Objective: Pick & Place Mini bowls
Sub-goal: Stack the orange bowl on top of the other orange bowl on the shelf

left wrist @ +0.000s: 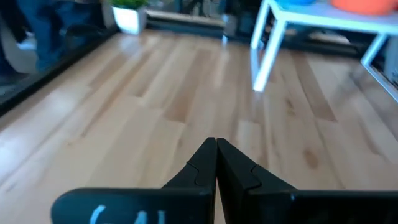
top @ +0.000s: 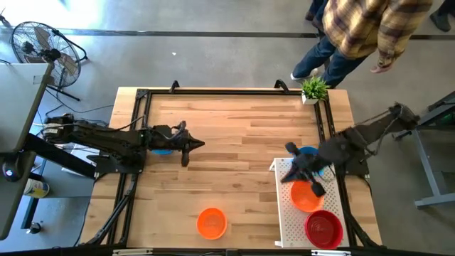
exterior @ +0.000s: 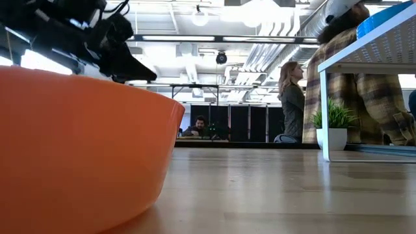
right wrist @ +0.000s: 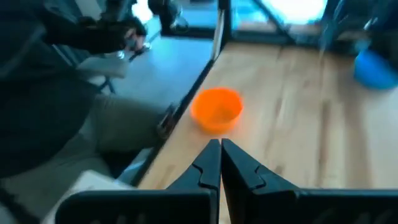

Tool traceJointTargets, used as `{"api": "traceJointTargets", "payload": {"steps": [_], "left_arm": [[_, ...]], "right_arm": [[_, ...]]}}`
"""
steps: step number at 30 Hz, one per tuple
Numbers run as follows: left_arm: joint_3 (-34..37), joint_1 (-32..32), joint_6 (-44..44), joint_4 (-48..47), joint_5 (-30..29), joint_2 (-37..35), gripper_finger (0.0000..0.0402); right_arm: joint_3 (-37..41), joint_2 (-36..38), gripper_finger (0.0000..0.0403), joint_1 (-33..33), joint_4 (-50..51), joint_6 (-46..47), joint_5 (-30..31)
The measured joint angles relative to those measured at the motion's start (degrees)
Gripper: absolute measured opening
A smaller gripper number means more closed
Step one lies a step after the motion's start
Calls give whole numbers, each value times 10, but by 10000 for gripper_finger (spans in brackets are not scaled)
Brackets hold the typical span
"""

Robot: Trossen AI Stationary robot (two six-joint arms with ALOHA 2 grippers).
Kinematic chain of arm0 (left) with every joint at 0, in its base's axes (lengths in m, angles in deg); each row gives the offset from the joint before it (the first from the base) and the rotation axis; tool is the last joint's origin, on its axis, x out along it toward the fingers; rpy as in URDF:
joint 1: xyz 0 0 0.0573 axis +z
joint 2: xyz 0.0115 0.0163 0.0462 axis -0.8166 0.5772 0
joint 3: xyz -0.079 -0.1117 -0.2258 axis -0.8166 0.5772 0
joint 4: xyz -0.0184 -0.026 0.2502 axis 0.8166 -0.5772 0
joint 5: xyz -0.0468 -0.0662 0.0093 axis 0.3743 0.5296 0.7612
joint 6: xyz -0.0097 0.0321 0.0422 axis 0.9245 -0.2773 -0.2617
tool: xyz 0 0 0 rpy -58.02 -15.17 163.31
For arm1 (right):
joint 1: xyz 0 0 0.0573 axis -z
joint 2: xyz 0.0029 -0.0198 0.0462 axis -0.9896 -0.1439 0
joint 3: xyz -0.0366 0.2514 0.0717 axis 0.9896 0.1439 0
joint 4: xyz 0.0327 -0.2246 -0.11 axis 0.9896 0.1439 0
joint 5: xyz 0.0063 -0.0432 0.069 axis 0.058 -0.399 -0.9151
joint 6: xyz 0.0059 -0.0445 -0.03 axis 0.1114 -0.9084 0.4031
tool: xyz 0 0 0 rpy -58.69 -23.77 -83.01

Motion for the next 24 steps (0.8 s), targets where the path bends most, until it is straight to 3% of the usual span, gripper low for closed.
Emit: {"api": "traceJointTargets", "payload": {"steps": [5, 11, 18, 24], "left_arm": [[-60, -49, 3, -111, -13, 0, 1], [-123, -109, 17, -190, -60, 28, 1], [-194, -149, 68, -241, -108, 99, 1], [-278, -177, 179, -366, -67, 169, 30]], "right_arm": [[44, 14, 0, 128, -65, -125, -85], [104, 6, 0, 253, -177, -222, -106], [195, 5, 0, 379, -368, -195, -148], [224, 5, 0, 421, -409, -181, -161]]}}
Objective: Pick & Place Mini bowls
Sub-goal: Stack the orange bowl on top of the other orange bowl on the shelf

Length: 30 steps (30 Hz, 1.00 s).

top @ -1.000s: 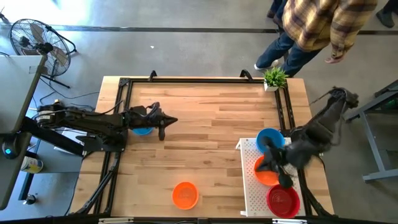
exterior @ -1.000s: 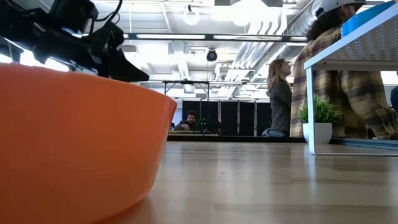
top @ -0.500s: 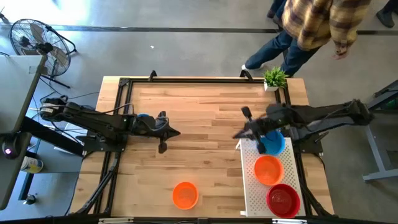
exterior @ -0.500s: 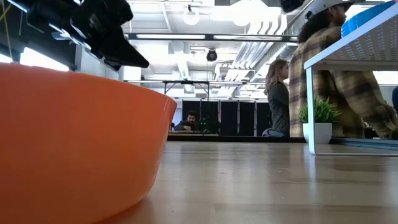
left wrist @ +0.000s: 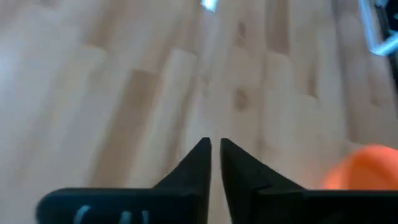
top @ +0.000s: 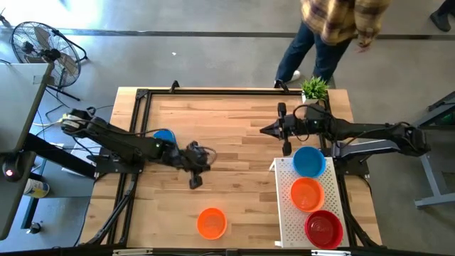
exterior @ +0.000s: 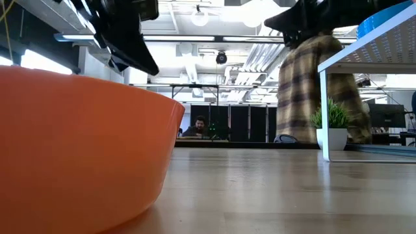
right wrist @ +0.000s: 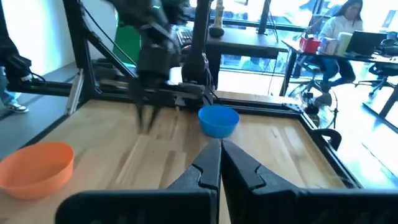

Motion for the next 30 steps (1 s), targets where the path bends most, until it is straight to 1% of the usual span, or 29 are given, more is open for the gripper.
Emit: {"api": "traceJointTargets", "payload": {"steps": [7, 11, 16, 20, 25, 30], "left_arm": [[-107, -71, 112, -84, 83, 89, 108], [-161, -116, 183, -121, 111, 151, 136], [-210, -157, 269, -156, 114, 218, 144], [-222, -168, 337, -157, 111, 255, 144], [-222, -173, 420, -161, 114, 280, 144], [-221, -173, 473, -187, 114, 296, 144]], "right_arm": [[1, 0, 0, 0, -3, -22, 0], [1, 0, 0, 0, -2, -27, 0], [1, 0, 0, -1, 3, -27, 0], [1, 0, 0, -1, 6, -30, 0], [1, 0, 0, -1, 13, -32, -1], [1, 0, 0, -1, 20, -32, -1]]}}
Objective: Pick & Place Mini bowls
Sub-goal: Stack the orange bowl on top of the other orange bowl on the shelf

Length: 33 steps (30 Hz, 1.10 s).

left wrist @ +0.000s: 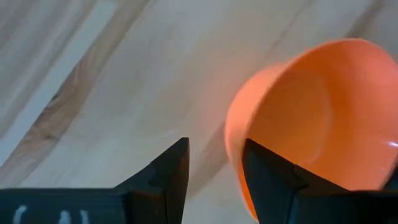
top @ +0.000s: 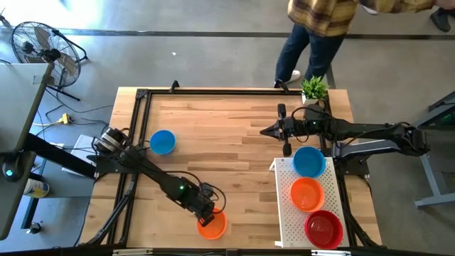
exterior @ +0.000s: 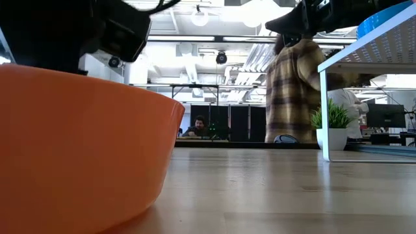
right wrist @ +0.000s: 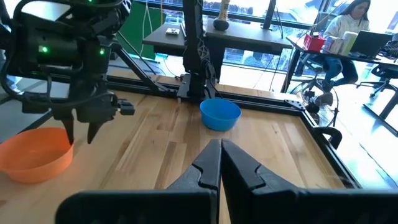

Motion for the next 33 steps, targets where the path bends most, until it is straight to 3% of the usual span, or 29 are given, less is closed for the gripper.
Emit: {"api": "traceJointTargets", "payload": {"steps": [6, 12, 20, 25, 33], "left_arm": [[0, 0, 17, 0, -7, 2, 122], [0, 0, 8, 3, -14, 2, 12], [1, 43, -26, -77, -32, -22, 4], [1, 108, -135, -94, -61, -39, 3], [0, 265, -383, -10, -61, -42, 1]], "right_arm": [[0, 0, 0, 0, 0, 0, 0], [0, 0, 0, 0, 0, 0, 0], [-1, 0, 0, 0, 6, 8, 1], [-1, 0, 0, 0, 14, 37, 7], [-1, 0, 0, 0, 21, 60, 39]]}}
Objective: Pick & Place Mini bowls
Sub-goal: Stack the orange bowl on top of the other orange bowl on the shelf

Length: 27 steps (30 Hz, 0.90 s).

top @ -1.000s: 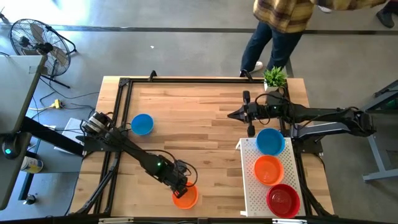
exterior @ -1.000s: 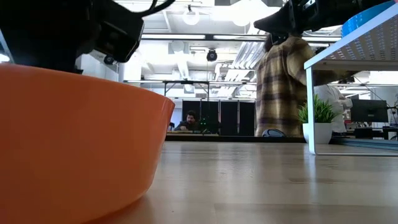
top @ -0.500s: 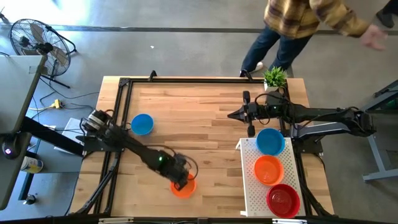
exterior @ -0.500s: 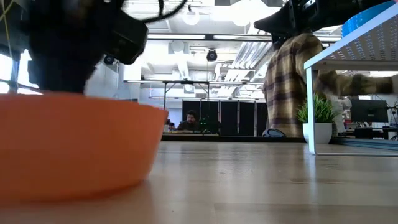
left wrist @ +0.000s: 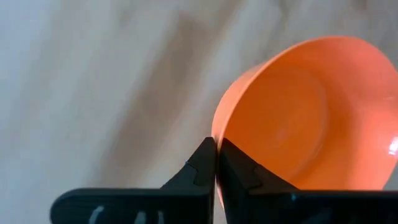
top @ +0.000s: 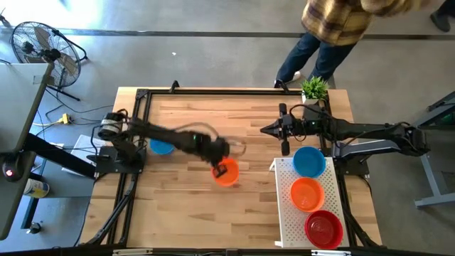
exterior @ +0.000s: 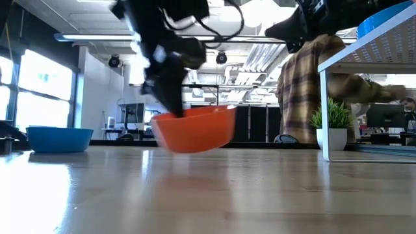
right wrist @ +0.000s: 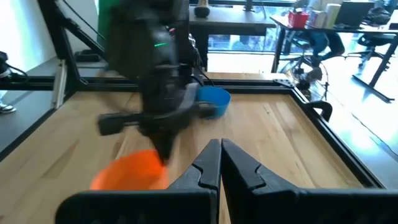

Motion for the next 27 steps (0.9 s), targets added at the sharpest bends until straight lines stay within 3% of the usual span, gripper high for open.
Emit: {"api": "traceJointTargets", "payload": {"steps": [6, 12, 19, 23, 27], "left_arm": [[0, 124, -109, 114, 80, 14, 1], [0, 204, -131, 225, 184, 57, 1], [-50, 222, -171, 222, 216, 105, 0], [-76, 225, -198, 177, 229, 119, 0], [-92, 228, -220, 161, 238, 117, 0]], "right_arm": [[0, 0, 0, 0, 5, 0, 23], [0, 0, 0, 0, 4, 0, 37], [0, 0, 0, -1, 23, -14, 24], [-5, -5, 3, -27, 90, -20, 33], [-69, -40, 27, -61, 210, -49, 65]]}}
